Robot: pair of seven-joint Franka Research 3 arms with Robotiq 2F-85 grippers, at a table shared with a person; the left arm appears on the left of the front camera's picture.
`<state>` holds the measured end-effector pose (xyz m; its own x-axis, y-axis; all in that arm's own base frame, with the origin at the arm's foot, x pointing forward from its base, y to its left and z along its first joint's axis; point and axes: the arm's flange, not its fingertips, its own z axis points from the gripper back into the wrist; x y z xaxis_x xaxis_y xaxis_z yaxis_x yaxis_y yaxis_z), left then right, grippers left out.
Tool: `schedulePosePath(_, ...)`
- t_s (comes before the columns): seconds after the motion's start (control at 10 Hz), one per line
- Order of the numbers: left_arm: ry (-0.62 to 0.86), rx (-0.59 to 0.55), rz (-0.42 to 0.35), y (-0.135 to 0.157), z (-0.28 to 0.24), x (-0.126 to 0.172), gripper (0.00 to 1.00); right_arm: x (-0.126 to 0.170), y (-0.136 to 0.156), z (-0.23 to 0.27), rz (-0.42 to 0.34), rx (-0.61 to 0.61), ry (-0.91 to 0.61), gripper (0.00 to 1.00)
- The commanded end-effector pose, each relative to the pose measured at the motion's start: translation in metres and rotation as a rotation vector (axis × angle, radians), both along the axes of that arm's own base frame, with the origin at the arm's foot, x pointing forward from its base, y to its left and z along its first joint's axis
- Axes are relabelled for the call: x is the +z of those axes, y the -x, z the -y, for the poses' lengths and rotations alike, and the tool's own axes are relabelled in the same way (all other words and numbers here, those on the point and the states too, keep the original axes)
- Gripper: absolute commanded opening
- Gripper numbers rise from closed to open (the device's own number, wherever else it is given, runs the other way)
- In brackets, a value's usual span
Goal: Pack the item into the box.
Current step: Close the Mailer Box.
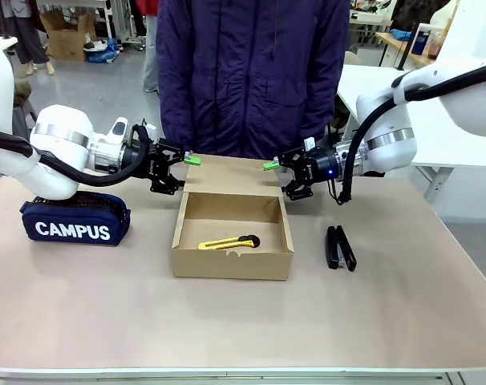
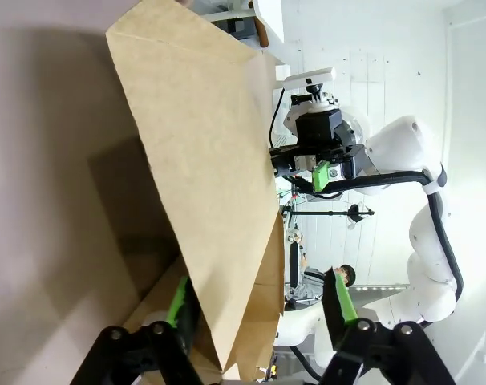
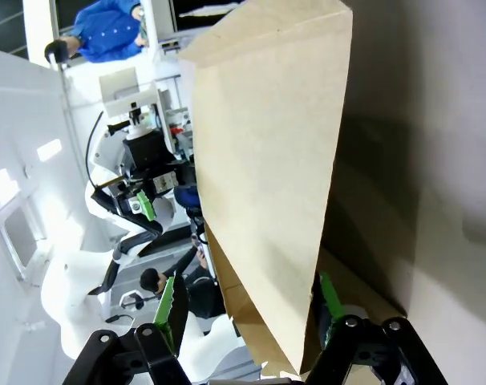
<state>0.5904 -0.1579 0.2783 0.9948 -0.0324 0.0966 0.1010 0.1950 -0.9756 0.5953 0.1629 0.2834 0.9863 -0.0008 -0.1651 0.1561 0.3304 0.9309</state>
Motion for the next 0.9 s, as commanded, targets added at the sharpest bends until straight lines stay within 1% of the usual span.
schedulePosePath(0.0, 0.023, -0.005, 0.019, -0.0025, -0.0016, -0.0001, 0.61, 0.0016, -0.0054, -0.0018, 0.001, -0.01, 0.001, 0.6)
schedulePosePath(0.1, 0.023, -0.008, 0.025, -0.0025, -0.0022, 0.0001, 0.48, 0.0015, -0.0052, -0.002, 0.006, -0.014, 0.001, 0.49)
schedulePosePath(0.2, 0.019, -0.009, 0.028, -0.0023, -0.0026, 0.0004, 0.42, 0.0017, -0.0044, -0.0019, 0.018, -0.017, -0.004, 0.45)
schedulePosePath(0.5, 0.024, -0.012, 0.043, -0.0007, -0.0037, 0.0017, 0.42, 0.003, -0.0027, -0.0023, 0.039, -0.01, -0.011, 0.45)
schedulePosePath(0.6, 0.024, -0.009, 0.049, -0.0001, -0.0041, 0.0023, 0.42, 0.0032, -0.0012, -0.0019, 0.059, -0.007, -0.021, 0.45)
schedulePosePath(0.7, 0.026, -0.008, 0.067, 0.0017, -0.0043, 0.0047, 0.42, 0.0047, 0.0008, -0.001, 0.095, -0.004, -0.042, 0.45)
schedulePosePath(0.8, 0.023, 0.003, 0.094, 0.0039, -0.0052, 0.0086, 0.42, 0.0074, 0.0031, 0.0007, 0.148, -0.008, -0.063, 0.45)
